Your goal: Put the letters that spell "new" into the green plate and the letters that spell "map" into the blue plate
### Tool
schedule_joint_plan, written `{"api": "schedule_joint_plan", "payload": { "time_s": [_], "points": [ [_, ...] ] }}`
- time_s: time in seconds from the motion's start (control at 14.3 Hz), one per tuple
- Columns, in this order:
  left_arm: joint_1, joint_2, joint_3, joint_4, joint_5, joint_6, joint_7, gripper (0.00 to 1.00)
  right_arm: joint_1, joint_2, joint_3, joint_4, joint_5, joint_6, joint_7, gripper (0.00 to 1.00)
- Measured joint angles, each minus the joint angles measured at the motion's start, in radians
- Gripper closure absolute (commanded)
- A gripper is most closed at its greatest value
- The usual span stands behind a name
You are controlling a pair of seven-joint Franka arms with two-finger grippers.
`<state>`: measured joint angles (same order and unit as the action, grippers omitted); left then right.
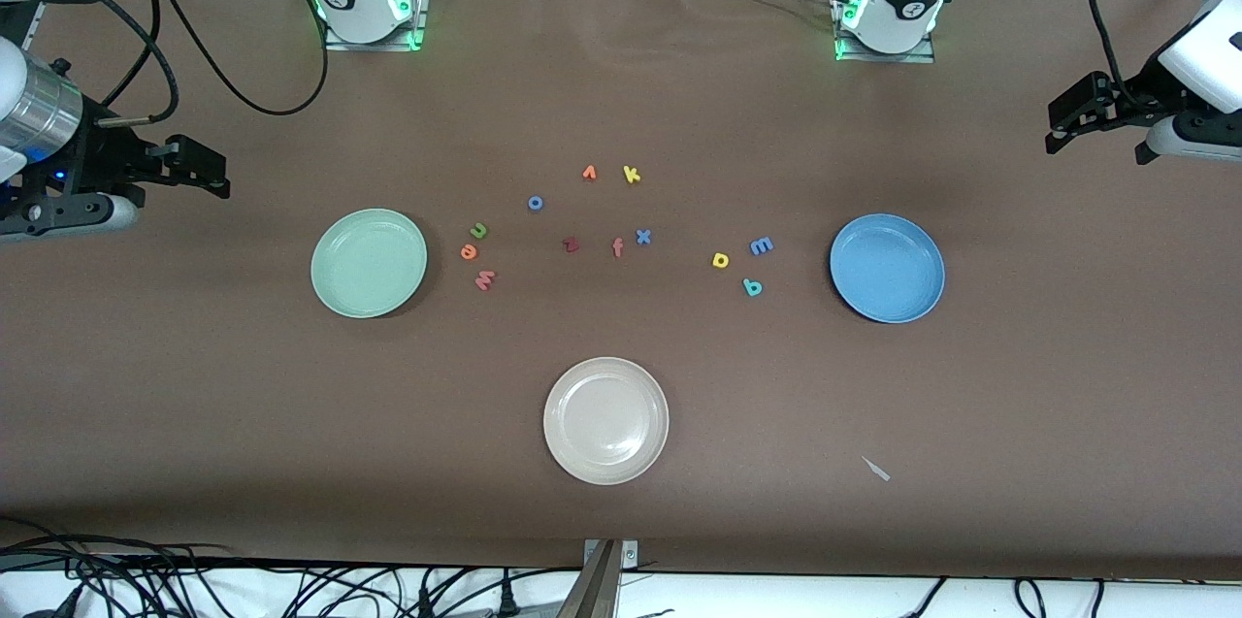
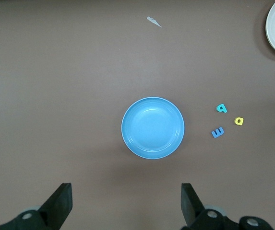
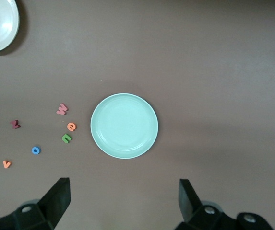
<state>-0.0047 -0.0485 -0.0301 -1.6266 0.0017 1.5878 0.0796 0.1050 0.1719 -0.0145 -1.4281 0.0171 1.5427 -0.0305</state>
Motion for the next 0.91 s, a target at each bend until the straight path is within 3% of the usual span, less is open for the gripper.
{"api": "schedule_joint_plan", "payload": {
  "time_s": [0.91],
  "points": [
    [0.000, 0.087, -0.023, 0.061, 0.002, -0.023, 0.004, 0.00, -0.001, 0.000, -0.004, 0.000, 0.009, 0.002, 0.004, 0.00]
  ]
}}
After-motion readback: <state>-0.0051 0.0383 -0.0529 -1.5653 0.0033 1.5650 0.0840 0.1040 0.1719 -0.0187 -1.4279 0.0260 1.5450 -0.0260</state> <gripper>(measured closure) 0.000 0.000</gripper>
